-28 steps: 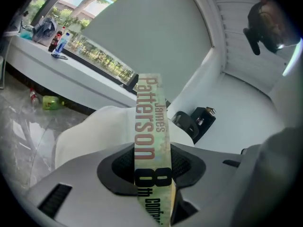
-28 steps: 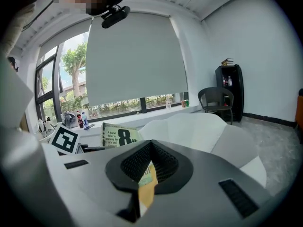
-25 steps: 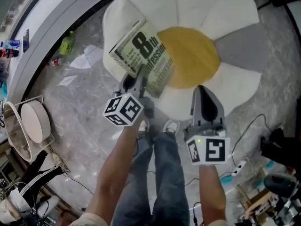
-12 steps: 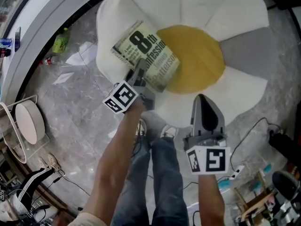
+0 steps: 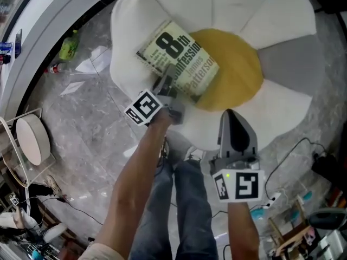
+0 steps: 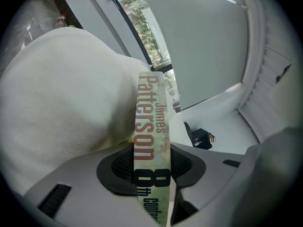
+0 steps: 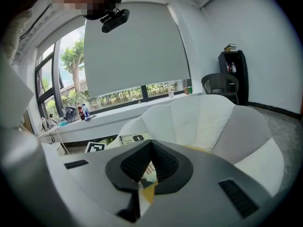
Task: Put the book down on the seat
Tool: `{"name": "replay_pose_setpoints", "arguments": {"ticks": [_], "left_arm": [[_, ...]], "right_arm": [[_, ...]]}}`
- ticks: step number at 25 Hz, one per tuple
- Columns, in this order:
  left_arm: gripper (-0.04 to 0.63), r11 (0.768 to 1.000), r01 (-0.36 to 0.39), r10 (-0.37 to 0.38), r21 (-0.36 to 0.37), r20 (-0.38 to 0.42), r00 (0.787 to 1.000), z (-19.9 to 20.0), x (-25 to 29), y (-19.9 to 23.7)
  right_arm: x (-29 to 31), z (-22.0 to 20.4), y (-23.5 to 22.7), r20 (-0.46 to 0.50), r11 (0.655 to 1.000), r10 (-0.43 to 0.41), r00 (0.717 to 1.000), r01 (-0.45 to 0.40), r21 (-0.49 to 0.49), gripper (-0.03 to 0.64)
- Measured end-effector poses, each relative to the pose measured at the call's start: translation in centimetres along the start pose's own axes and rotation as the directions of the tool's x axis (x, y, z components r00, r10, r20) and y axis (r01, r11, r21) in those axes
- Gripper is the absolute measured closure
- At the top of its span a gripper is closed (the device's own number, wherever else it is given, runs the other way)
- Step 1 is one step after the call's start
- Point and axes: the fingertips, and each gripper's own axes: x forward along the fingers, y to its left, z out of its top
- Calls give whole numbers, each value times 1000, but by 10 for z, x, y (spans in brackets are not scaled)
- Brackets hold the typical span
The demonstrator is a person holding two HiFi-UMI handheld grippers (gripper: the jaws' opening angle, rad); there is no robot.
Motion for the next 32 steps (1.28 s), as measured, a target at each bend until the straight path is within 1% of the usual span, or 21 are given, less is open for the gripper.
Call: {"name": "replay_pose_setpoints", "arguments": {"ticks": [2, 5, 7, 10, 11, 22, 26, 29, 32], "left_arm": [[436, 1000, 1, -1, -28, 13, 1000, 0, 1, 3], [419, 997, -9, 12, -77, 36, 999, 1, 0, 8], [403, 994, -28, 33, -101, 48, 998, 1, -2, 12], [373, 988, -75, 85, -132, 68, 994, -1, -10, 20], [362, 987, -88, 98, -137, 69, 993, -3, -13, 22], [347, 977, -159, 163, -142, 19, 986, -18, -46, 37], [347, 968, -180, 187, -173, 28, 982, -19, -64, 41], [347, 966, -176, 185, -189, 31, 982, -17, -79, 35], [347, 965, -148, 162, -217, 48, 986, -10, -95, 18]], "right_arm": [[2, -1, 0, -5, 1000, 0, 1000, 0, -3, 614], [6, 0, 1, -9, 1000, 3, 1000, -3, 4, 614], [8, 1, 1, -9, 1000, 7, 1000, -7, 4, 614], [9, 6, 0, -8, 1000, 9, 1000, -9, 4, 614], [9, 7, 0, -7, 1000, 8, 1000, -8, 4, 614], [13, 15, 16, -6, 1000, 22, 1000, -22, 7, 614], [14, 21, 26, -1, 1000, 30, 1000, -30, 1, 614], [12, 28, 32, 0, 999, 34, 999, -34, -2, 614], [9, 39, 38, 10, 999, 35, 999, -35, -7, 614]]}}
